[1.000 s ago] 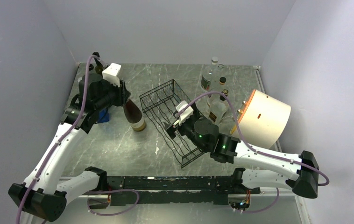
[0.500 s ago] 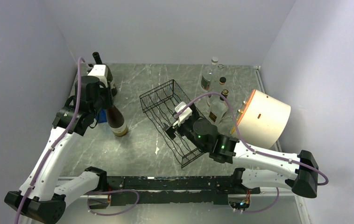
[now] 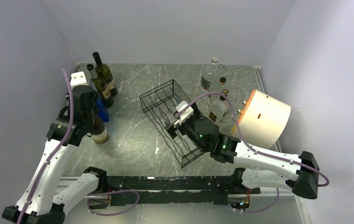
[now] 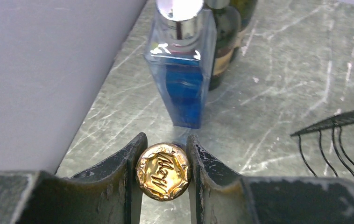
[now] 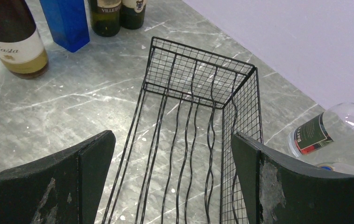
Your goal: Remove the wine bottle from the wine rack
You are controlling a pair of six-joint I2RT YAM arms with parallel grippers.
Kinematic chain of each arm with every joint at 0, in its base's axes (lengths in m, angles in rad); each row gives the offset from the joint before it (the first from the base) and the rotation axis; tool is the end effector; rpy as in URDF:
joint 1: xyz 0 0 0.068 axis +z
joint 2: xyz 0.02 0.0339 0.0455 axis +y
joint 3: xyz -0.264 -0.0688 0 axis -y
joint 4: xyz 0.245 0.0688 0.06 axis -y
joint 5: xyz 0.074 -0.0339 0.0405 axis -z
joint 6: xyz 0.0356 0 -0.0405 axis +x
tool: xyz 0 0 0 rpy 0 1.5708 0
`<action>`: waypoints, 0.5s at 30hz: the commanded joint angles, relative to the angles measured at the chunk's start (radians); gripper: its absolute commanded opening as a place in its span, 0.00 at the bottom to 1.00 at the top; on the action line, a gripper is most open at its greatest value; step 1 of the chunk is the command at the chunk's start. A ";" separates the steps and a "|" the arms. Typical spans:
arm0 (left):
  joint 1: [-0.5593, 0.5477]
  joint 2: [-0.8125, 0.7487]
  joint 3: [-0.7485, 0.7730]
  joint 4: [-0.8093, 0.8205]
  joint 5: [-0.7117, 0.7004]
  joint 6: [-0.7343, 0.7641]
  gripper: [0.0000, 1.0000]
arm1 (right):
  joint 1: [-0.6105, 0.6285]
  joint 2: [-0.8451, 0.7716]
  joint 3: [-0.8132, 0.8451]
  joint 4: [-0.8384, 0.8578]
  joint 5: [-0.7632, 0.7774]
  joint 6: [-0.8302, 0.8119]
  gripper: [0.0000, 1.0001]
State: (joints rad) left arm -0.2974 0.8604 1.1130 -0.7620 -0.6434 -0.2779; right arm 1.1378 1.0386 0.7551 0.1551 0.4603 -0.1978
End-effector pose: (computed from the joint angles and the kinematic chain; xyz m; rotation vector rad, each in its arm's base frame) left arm 0.1588 -0.0263 0.3830 -0.3618 1.9504 0.2980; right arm 0.1163 0.2140 0.3165 -0.7598 1.5158 0.3143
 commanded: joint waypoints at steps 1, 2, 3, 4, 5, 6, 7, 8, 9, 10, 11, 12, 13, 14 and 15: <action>0.023 -0.011 0.038 0.174 -0.142 -0.006 0.07 | -0.008 -0.032 -0.002 0.015 0.000 -0.001 1.00; 0.034 -0.014 0.028 0.196 -0.141 -0.003 0.07 | -0.009 -0.033 -0.003 0.015 0.003 0.001 1.00; 0.048 -0.018 0.016 0.220 -0.130 0.000 0.07 | -0.008 -0.034 -0.003 0.015 0.006 0.005 1.00; 0.065 -0.023 0.007 0.241 -0.110 -0.002 0.07 | -0.008 -0.035 -0.003 0.014 0.006 0.008 1.00; 0.084 -0.027 0.003 0.253 -0.093 -0.011 0.07 | -0.009 -0.037 -0.001 0.013 0.004 0.014 1.00; 0.108 -0.028 0.002 0.262 -0.079 -0.021 0.07 | -0.009 -0.039 0.001 0.012 -0.004 0.020 1.00; 0.125 -0.028 0.002 0.270 -0.064 -0.028 0.07 | -0.009 -0.043 0.001 0.012 -0.010 0.026 1.00; 0.137 -0.027 0.000 0.279 -0.049 -0.031 0.07 | -0.010 -0.043 0.001 0.013 -0.017 0.032 1.00; 0.148 -0.024 -0.004 0.288 -0.034 -0.030 0.07 | -0.010 -0.043 0.001 0.014 -0.020 0.036 1.00; 0.157 -0.020 -0.007 0.292 -0.019 -0.034 0.07 | -0.009 -0.043 -0.001 0.017 -0.023 0.037 1.00; 0.164 -0.017 -0.008 0.293 -0.013 -0.034 0.08 | -0.009 -0.042 -0.002 0.018 -0.023 0.037 1.00; 0.167 -0.012 -0.009 0.289 -0.009 -0.034 0.08 | -0.010 -0.040 -0.001 0.018 -0.021 0.038 1.00; 0.168 -0.009 -0.010 0.286 -0.007 -0.033 0.09 | -0.011 -0.036 0.000 0.018 -0.017 0.043 1.00; 0.169 -0.008 -0.012 0.283 -0.009 -0.033 0.11 | -0.013 -0.033 0.002 0.020 -0.010 0.050 1.00; 0.169 -0.008 -0.016 0.280 -0.012 -0.030 0.16 | -0.018 -0.027 0.006 0.024 0.000 0.062 1.00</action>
State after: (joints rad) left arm -0.1406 0.8703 1.0771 -0.6662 -0.6479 -0.3073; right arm 1.1328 1.0138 0.7551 0.1547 0.4480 -0.1730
